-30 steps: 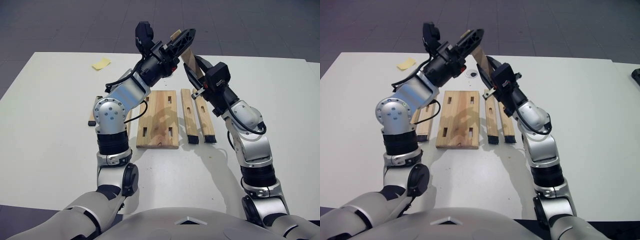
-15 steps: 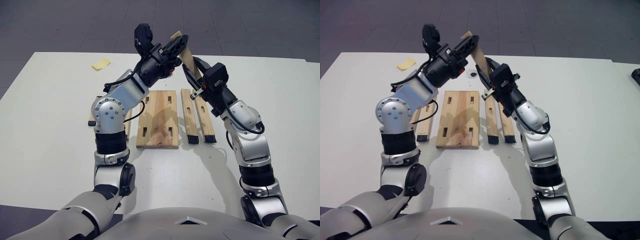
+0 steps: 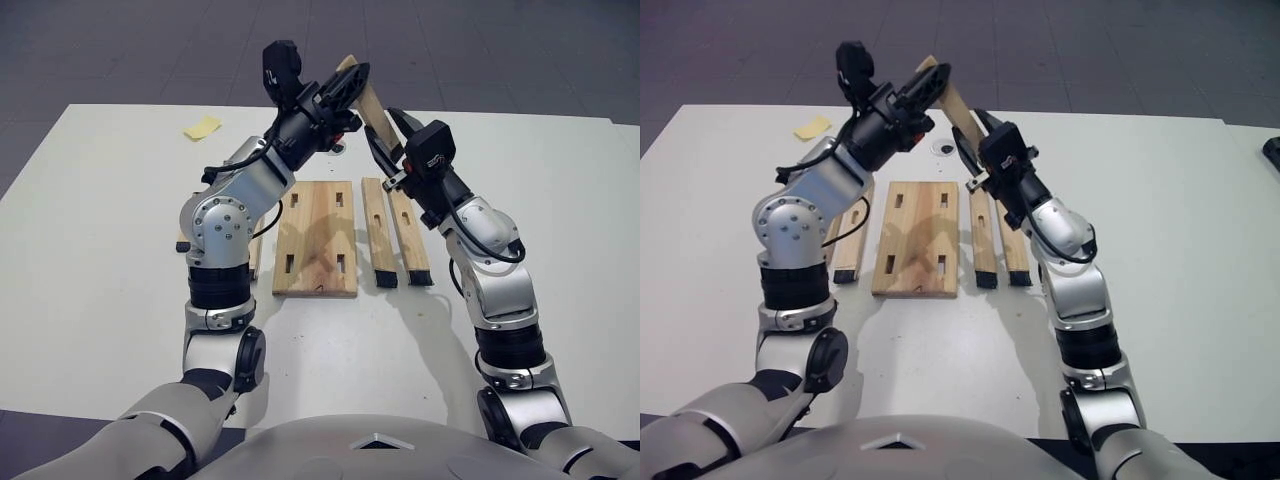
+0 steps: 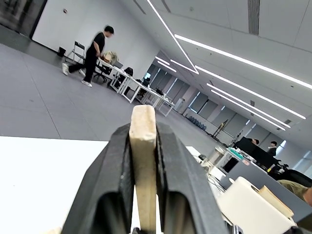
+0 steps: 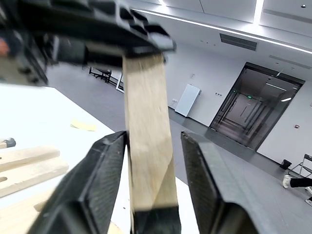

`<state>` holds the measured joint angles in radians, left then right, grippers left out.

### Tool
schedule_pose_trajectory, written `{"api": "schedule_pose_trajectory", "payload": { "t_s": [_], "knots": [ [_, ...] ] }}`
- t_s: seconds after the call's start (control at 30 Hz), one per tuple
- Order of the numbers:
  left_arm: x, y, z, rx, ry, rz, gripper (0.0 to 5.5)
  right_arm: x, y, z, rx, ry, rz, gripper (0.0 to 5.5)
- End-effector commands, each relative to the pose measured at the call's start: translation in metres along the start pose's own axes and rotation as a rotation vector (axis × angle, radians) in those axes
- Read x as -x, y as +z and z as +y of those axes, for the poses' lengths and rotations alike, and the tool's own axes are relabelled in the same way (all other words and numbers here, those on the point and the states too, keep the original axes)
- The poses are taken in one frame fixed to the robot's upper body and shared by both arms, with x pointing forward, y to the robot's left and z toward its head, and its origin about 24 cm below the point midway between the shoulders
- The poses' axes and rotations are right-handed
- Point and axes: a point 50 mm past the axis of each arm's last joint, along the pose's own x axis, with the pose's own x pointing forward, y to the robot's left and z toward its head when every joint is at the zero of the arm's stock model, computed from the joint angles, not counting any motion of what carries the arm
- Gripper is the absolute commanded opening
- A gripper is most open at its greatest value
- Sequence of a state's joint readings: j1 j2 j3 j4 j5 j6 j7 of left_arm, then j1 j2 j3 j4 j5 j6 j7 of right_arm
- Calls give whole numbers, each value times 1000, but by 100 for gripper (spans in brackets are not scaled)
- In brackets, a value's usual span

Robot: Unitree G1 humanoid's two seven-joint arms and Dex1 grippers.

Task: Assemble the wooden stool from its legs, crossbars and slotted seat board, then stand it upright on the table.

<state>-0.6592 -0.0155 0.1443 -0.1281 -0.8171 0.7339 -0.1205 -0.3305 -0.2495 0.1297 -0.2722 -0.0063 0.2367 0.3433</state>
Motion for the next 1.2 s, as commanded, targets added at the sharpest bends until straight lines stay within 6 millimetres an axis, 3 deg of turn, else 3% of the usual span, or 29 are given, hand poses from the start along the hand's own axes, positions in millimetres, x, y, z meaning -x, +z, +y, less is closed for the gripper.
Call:
{"api": "schedule_pose_trajectory", "payload": {
  "t_s": [0.03, 0.17, 0.27, 0.37, 0.5, 0.57, 0.67, 0.83, 1.2],
  "knots": [
    [4, 5, 6, -79, 45, -15, 42, -1, -8, -2, 16, -15, 57, 285],
    [10, 25, 20, -193, 148, -78, 42, 4, -22, 0, 29, -17, 131, 347],
    [34, 65, 42, -290, 309, -203, 42, 10, -31, -8, 48, -91, 187, 394],
    [60, 81, 62, -442, 468, -203, 42, 10, -36, -20, 55, -202, 225, 442],
    [99, 71, 93, -506, 657, -162, 42, 8, -37, -29, 60, -324, 243, 505],
    [114, 61, 101, -480, 714, -171, 42, 7, -37, -33, 64, -380, 245, 536],
    [130, 42, 106, -451, 784, -166, 42, 6, -37, -38, 47, -464, 246, 540],
    [131, 15, 109, -470, 801, -87, 42, 6, -39, -41, 42, -503, 257, 540],
    [128, -2, 118, -438, 801, -64, 42, 2, -38, -38, 29, -494, 246, 540]
  ]
}}
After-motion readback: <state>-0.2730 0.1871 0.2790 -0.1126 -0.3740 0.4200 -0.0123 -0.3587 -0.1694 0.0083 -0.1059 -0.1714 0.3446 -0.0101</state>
